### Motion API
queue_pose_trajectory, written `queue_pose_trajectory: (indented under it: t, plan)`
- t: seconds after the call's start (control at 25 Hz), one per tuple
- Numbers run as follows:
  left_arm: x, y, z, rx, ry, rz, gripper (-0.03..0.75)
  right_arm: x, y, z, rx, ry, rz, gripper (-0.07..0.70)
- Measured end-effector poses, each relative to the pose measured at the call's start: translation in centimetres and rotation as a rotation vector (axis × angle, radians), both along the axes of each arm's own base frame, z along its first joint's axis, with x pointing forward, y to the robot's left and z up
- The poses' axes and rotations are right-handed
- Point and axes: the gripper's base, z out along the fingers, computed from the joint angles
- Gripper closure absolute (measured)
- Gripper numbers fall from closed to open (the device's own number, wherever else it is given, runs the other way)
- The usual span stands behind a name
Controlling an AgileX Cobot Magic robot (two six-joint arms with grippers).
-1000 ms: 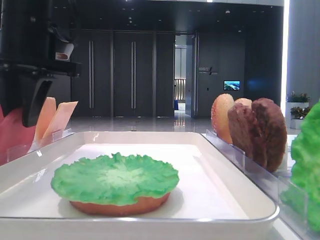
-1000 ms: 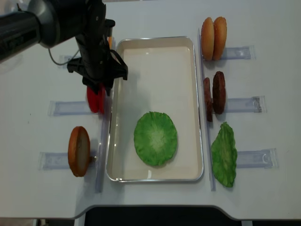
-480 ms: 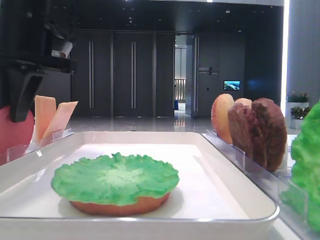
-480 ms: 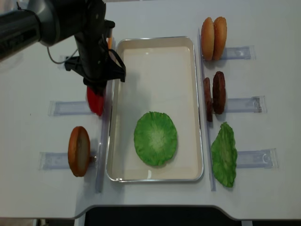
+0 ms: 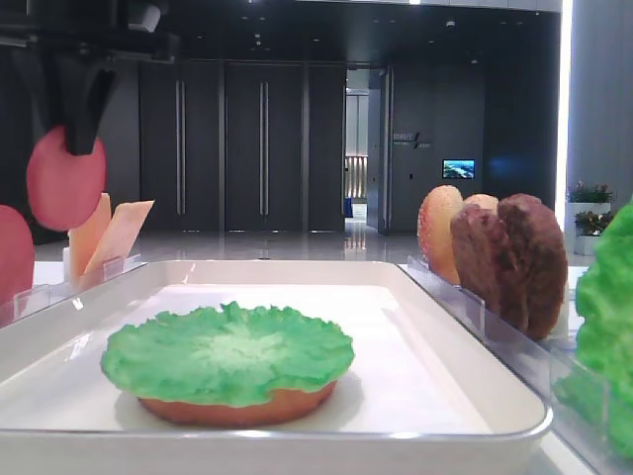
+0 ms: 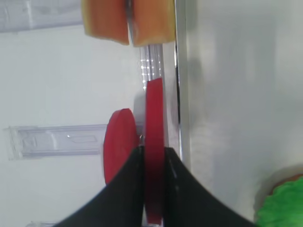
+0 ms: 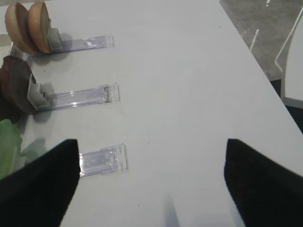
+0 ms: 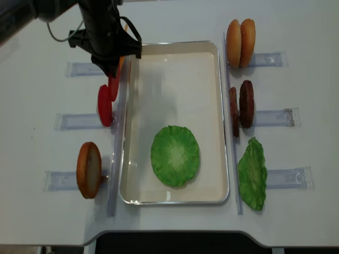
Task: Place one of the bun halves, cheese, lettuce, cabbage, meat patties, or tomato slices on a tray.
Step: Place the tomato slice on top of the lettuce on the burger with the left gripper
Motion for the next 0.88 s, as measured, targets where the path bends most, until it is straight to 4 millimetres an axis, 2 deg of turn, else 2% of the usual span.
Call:
queue_pose_trajectory:
  t: [0.24, 0.4, 0.56, 0.68, 0.88]
  plan:
    - [-0.9, -0.1, 3.0, -0.084, -0.045, -0.012, 0.655, 0.0, 0.0, 0.0, 0.000, 0.000, 0.000, 0.045]
    - [-2.1, -1.2, 4.2, -0.237, -0.005, -0.069, 0.655, 0.0, 0.0, 0.0, 0.000, 0.000, 0.000, 0.045]
    - [-3.4, -2.1, 5.6, -0.384, -0.039, -0.127, 0.655, 0.0, 0.0, 0.0, 0.000, 0.000, 0.000, 0.045]
    - [-4.9, -2.6, 5.4, -0.480, -0.061, -0.163, 0.655, 0.0, 0.0, 0.0, 0.000, 0.000, 0.000, 0.045]
    - [-7.9, -3.2, 3.2, -0.663, -0.069, -0.207, 0.655, 0.0, 0.0, 0.0, 0.000, 0.000, 0.000, 0.045]
